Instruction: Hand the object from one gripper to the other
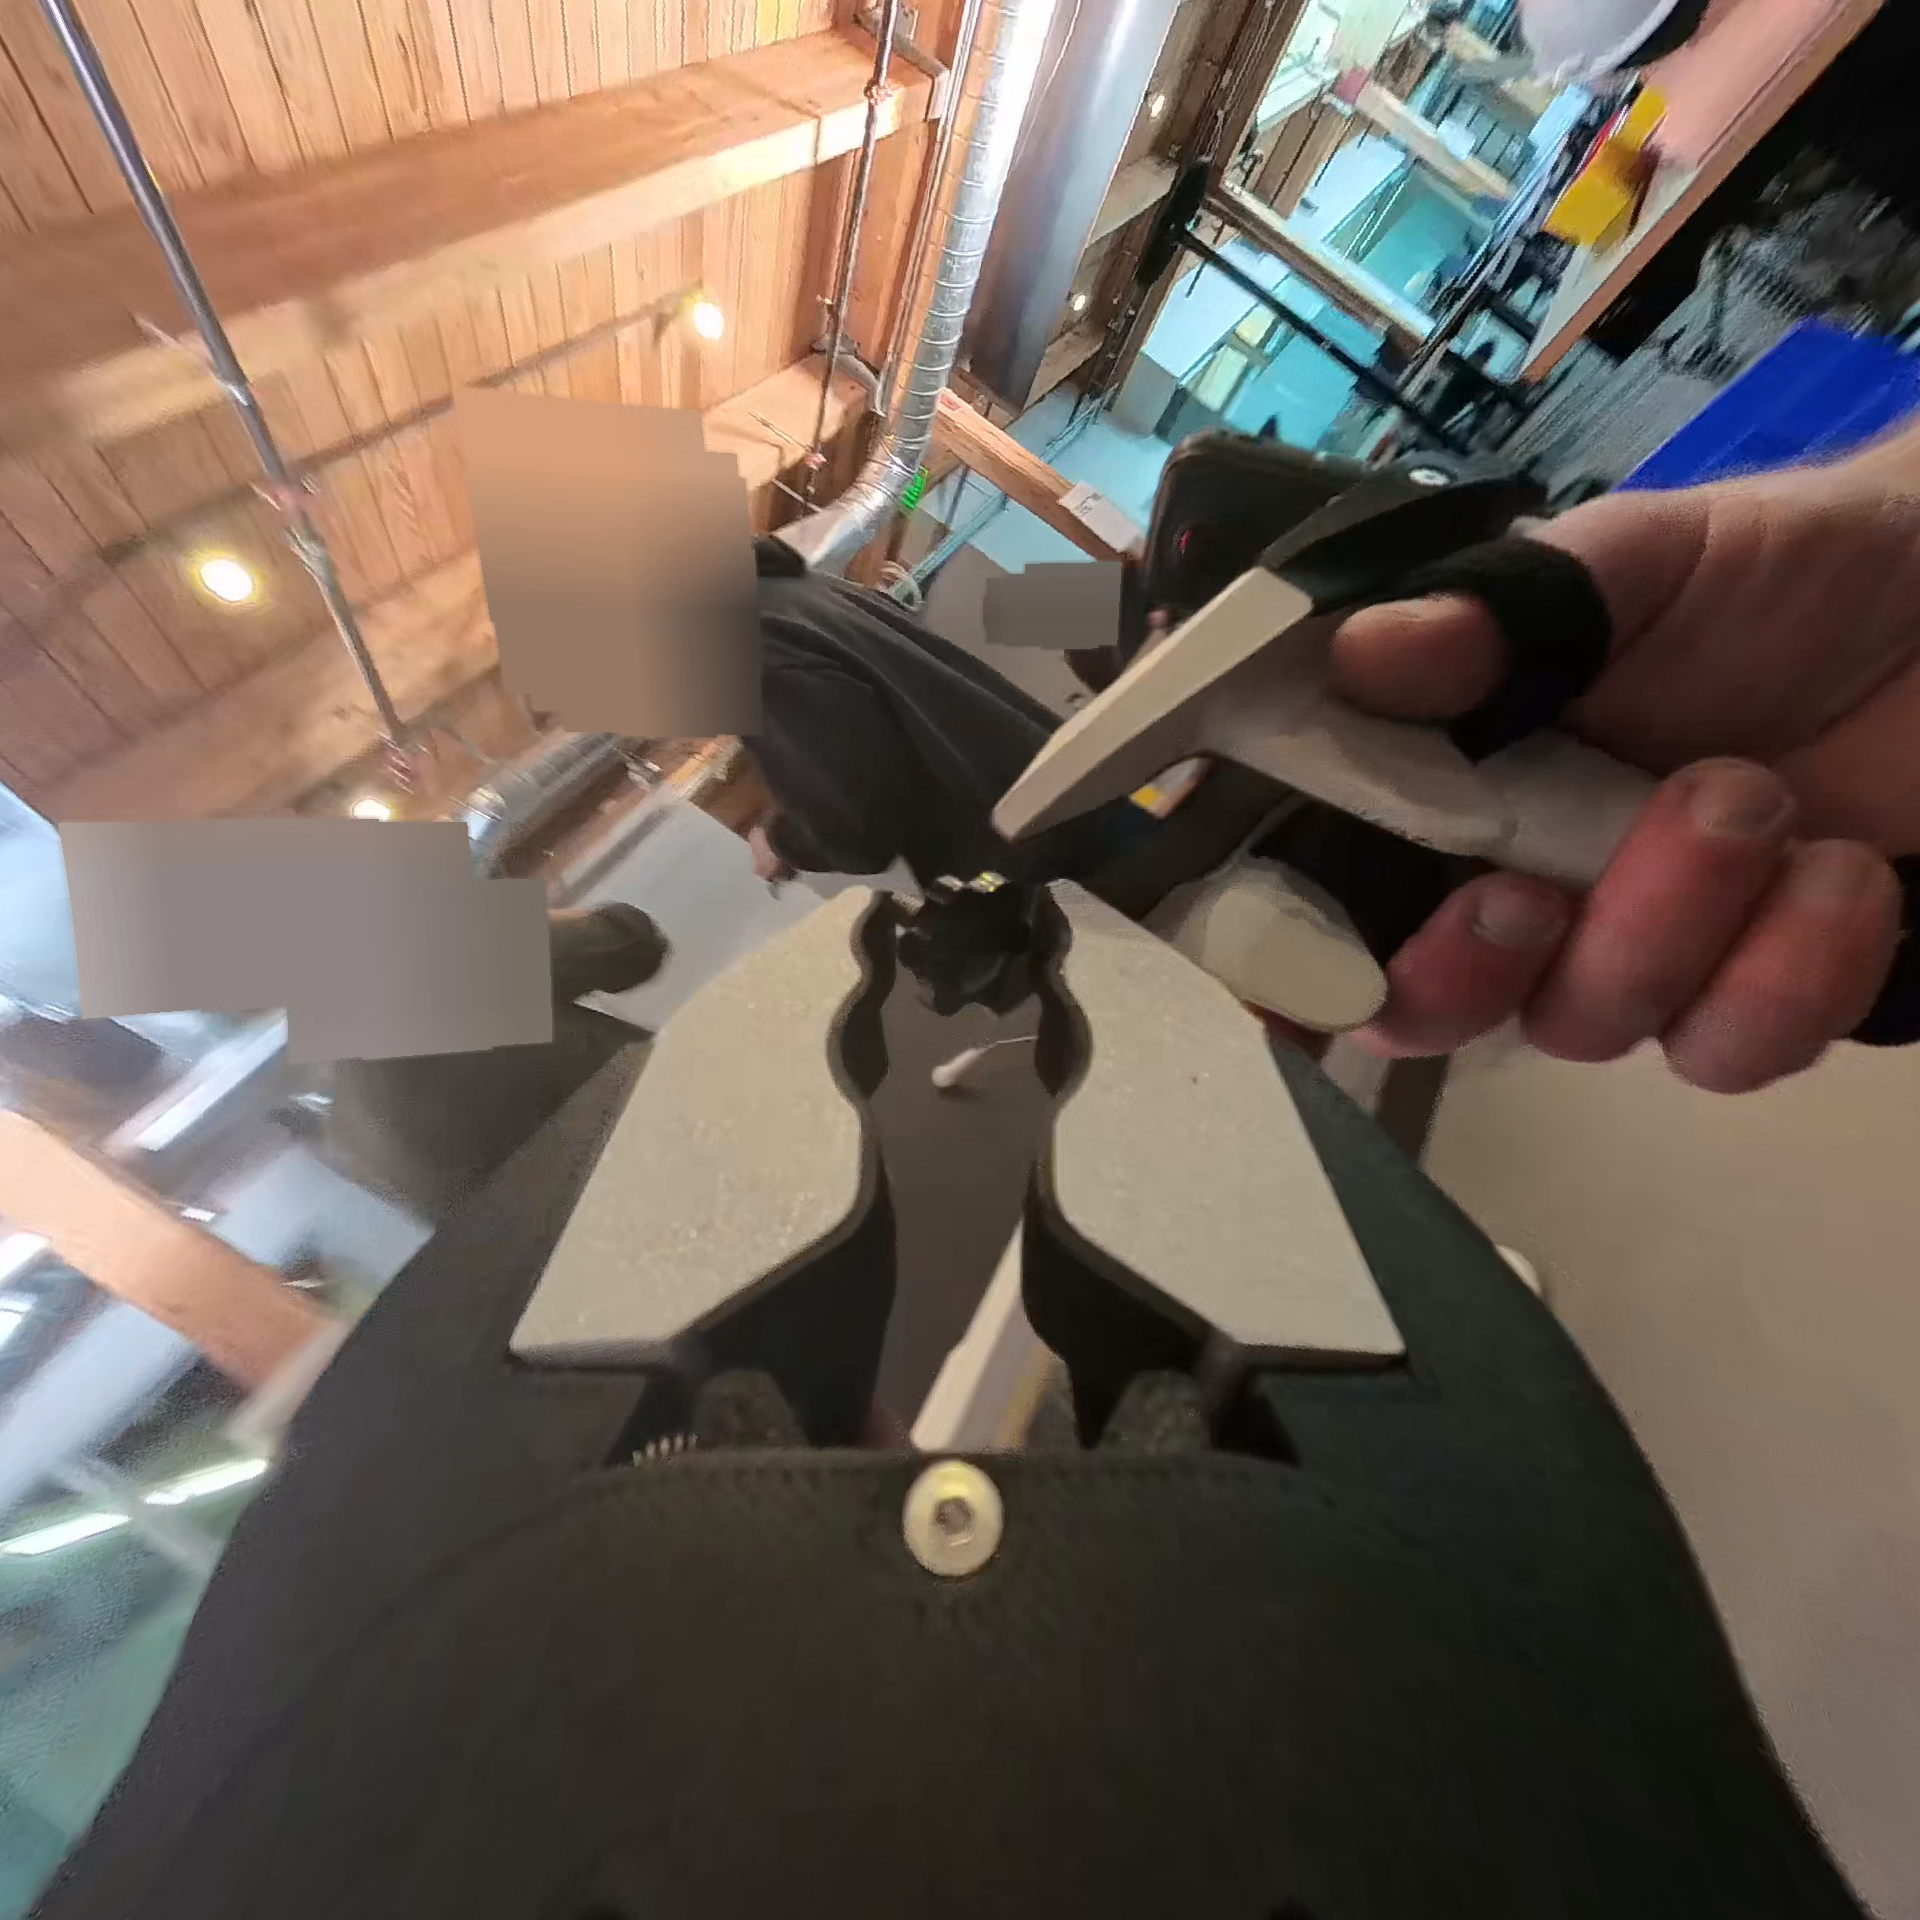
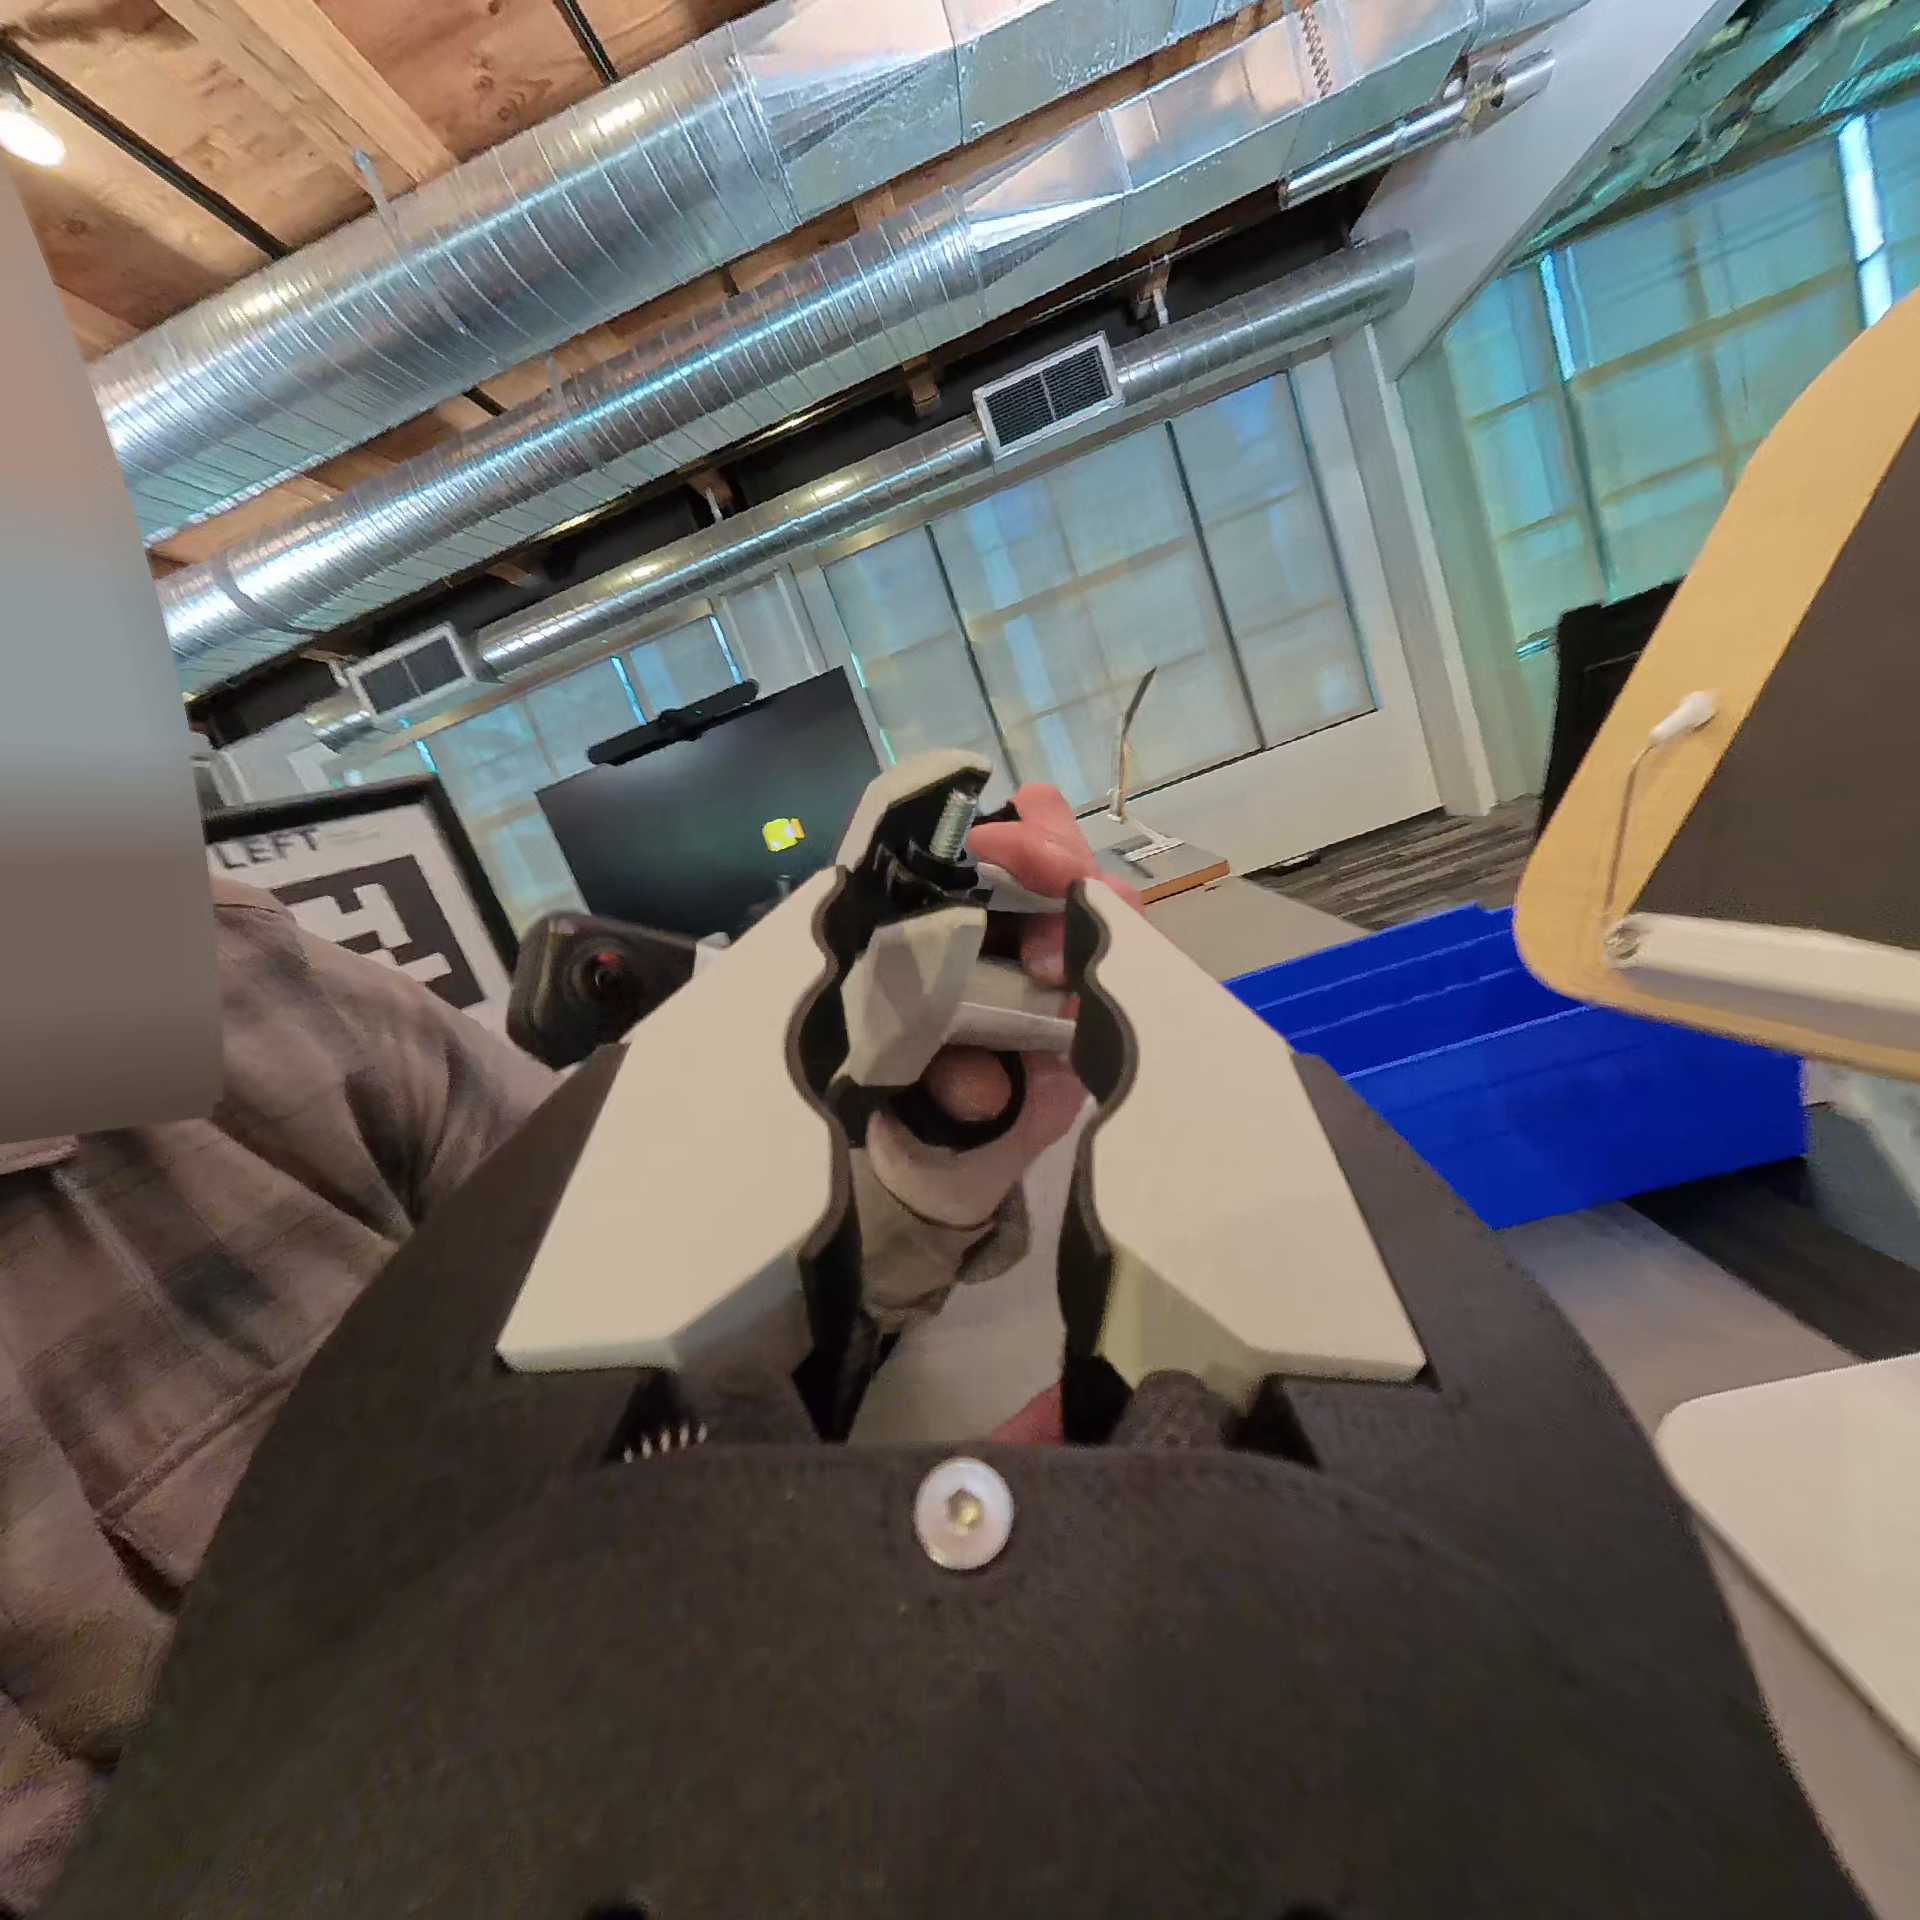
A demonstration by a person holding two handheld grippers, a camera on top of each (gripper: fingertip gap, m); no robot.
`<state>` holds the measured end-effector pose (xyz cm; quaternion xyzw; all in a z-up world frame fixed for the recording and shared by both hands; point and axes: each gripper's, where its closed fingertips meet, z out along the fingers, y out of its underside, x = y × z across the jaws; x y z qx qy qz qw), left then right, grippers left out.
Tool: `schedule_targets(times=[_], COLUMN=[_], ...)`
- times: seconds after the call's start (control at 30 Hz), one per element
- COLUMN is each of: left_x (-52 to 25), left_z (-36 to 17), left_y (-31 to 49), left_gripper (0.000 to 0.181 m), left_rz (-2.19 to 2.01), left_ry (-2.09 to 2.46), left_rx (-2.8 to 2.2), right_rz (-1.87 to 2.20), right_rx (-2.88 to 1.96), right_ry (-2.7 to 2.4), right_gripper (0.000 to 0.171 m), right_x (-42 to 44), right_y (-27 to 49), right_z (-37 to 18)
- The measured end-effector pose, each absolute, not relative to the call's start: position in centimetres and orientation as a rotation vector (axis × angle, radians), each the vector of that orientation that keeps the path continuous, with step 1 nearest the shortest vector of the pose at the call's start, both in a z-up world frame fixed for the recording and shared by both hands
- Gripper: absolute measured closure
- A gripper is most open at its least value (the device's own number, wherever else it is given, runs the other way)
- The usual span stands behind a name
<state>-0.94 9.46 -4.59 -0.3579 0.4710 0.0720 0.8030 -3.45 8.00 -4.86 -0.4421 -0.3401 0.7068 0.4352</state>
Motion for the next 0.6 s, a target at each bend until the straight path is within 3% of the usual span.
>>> schedule_targets(times=[0.1,0.4,0.6], left_x=[-1.6,-1.8,-1.4], left_z=[-4.2,-6.5,-6.5], left_y=[9.6,7.5,4.4], left_gripper=[0.157,0.157,0.157], left_rz=[-0.084,-0.850,-1.228], left_ry=[1.013,1.177,1.235], left_rx=[-0.887,-1.272,-1.193], right_rz=[1.491,0.197,0.088], right_rx=[-1.047,-0.651,-0.453], right_ry=[-0.949,-1.384,-1.476], right_gripper=[0.130,0.129,0.131], right_x=[-2.8,-2.3,-3.4], right_y=[8.2,7.3,4.7], right_z=[-4.4,-5.6,-6.8])
